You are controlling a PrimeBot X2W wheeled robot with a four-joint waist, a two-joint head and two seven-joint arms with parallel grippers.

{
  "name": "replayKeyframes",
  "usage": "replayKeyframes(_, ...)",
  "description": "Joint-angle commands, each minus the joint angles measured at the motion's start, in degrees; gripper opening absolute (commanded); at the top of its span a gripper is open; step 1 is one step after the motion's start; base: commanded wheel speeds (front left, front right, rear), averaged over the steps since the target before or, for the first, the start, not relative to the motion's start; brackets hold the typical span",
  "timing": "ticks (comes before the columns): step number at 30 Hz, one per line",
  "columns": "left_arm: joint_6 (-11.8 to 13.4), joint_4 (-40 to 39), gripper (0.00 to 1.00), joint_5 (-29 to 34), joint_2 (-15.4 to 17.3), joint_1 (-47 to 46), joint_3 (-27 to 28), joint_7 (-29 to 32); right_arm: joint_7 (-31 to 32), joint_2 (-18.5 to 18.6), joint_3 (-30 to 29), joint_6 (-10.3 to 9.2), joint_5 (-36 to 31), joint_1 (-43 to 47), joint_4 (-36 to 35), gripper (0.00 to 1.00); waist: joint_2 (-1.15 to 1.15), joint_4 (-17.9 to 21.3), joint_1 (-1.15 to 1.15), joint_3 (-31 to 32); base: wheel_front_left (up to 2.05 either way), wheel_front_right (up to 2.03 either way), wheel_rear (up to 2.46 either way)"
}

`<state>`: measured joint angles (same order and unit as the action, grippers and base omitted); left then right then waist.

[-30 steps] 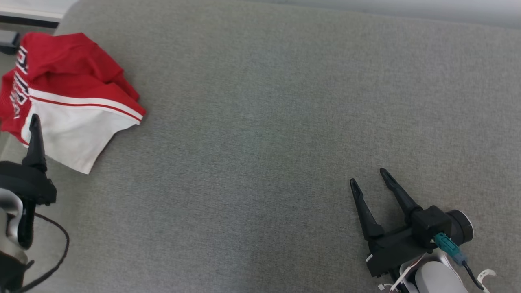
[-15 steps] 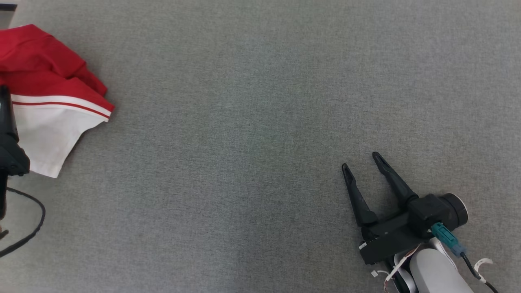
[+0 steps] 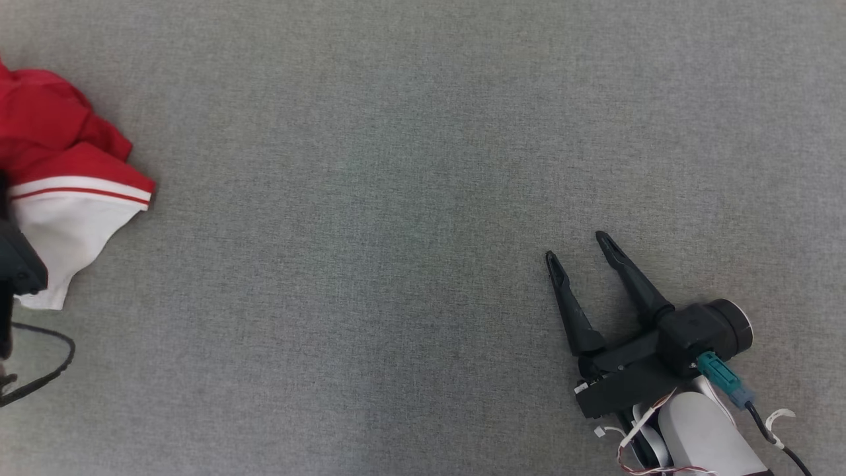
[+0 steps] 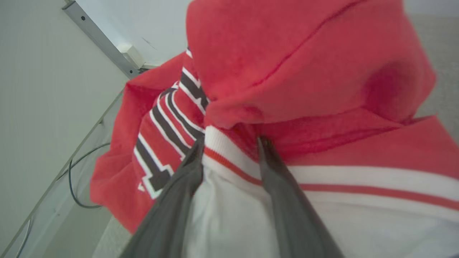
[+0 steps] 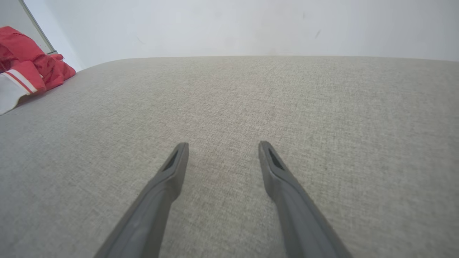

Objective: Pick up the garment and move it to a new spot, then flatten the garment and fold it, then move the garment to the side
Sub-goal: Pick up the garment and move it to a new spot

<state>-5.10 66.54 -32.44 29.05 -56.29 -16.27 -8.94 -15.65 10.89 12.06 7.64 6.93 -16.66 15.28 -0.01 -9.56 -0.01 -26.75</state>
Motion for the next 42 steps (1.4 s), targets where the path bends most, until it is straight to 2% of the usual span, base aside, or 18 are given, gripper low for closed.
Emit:
replayKeyframes(1, -0.20, 1.21, 0.00, -1.18, -0.24, -0.15, 0.10, 1.13, 0.92, 1.98, -1.78, -0.28, 0.72, 1.85, 4.05, 1.00, 0.01, 0.30, 0.01, -0.32, 0.00, 0.00, 0.00)
replayKeyframes(9, -1.00, 3.25, 0.00, -1.93, -0.65, 0.14, -0.36, 3.10, 0.93, 0.83, -1.57, -0.28, 1.22, 2.54, 4.69, 1.00, 0.01, 0.54, 0.01, 1.46, 0.00, 0.00, 0.00)
replayKeyframes(19, -2.33, -2.23, 0.00, 0.63, 0.41, -4.07, -4.76, -0.58, 0.64, -2.04, -0.59, -0.23, 2.00, 3.01, 4.30, 1.00, 0.01, 1.10, 0.01, 7.06, 0.00, 0.00, 0.00)
replayKeyframes(24, -2.37, -7.15, 0.00, 2.51, -0.90, -5.89, -8.98, -2.74, 0.50, -3.63, -0.67, -0.22, 2.22, 3.85, 4.33, 1.00, 0.01, 2.51, 0.01, 10.23, 0.00, 0.00, 0.00)
replayKeyframes(34, -2.32, -18.45, 0.00, -1.18, -8.16, -3.31, -16.87, -5.24, 0.50, -6.04, -1.40, -0.22, 3.01, 5.45, 4.80, 1.00, 0.01, 7.91, 0.01, 13.75, 0.00, 0.00, 0.00)
replayKeyframes(42, -2.32, -22.16, 0.00, -2.55, -18.07, 0.67, -21.57, -6.16, 0.50, -7.27, -2.75, -0.22, 3.40, 6.99, 5.24, 1.00, 0.01, 12.59, 0.01, 14.97, 0.00, 0.00, 0.00)
